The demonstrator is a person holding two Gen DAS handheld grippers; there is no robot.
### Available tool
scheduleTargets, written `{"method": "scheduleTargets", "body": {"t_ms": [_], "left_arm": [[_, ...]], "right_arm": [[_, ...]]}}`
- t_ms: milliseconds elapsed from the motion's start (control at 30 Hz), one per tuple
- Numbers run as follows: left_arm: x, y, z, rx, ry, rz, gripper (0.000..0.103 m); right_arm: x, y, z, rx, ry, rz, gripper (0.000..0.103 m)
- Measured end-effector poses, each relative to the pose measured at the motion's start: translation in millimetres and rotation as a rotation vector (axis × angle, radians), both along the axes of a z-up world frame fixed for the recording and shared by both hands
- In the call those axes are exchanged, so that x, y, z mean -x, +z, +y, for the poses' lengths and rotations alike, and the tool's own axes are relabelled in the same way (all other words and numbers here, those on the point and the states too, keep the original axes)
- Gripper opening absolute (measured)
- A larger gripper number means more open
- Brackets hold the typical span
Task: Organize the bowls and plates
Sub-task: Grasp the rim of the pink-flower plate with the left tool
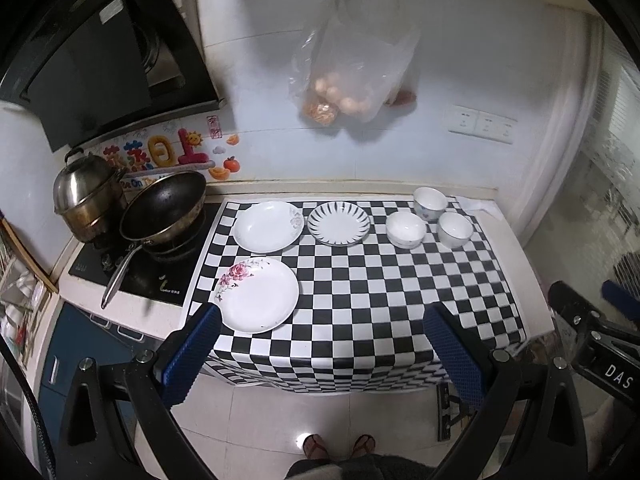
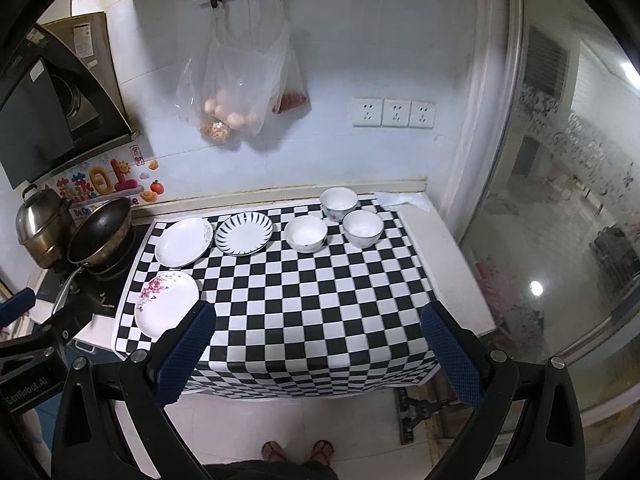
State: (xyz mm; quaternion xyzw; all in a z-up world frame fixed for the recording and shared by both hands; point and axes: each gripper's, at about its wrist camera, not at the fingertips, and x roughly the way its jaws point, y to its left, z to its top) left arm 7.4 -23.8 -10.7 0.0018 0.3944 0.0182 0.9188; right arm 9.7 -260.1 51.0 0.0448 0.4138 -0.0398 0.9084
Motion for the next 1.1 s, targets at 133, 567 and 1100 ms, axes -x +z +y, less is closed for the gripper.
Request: {"method": "scheduleTargets", "body": {"t_ms": [133, 567, 1100], "left_arm": [[-21, -28, 20, -0.046, 0.102, 0.008, 0.103], [-150, -204, 190, 0.075, 0.31, 0.388, 0.102], [-264, -365, 270, 0.246, 0.158, 0.707, 0.05]], "right_arm": [[-32, -44, 3, -0.104, 0.092, 0.039, 0.103], [-203, -250, 126, -0.22, 0.297, 0.379, 0.103], [-329, -428, 242, -0.319, 0.279, 0.768, 0.063]]}}
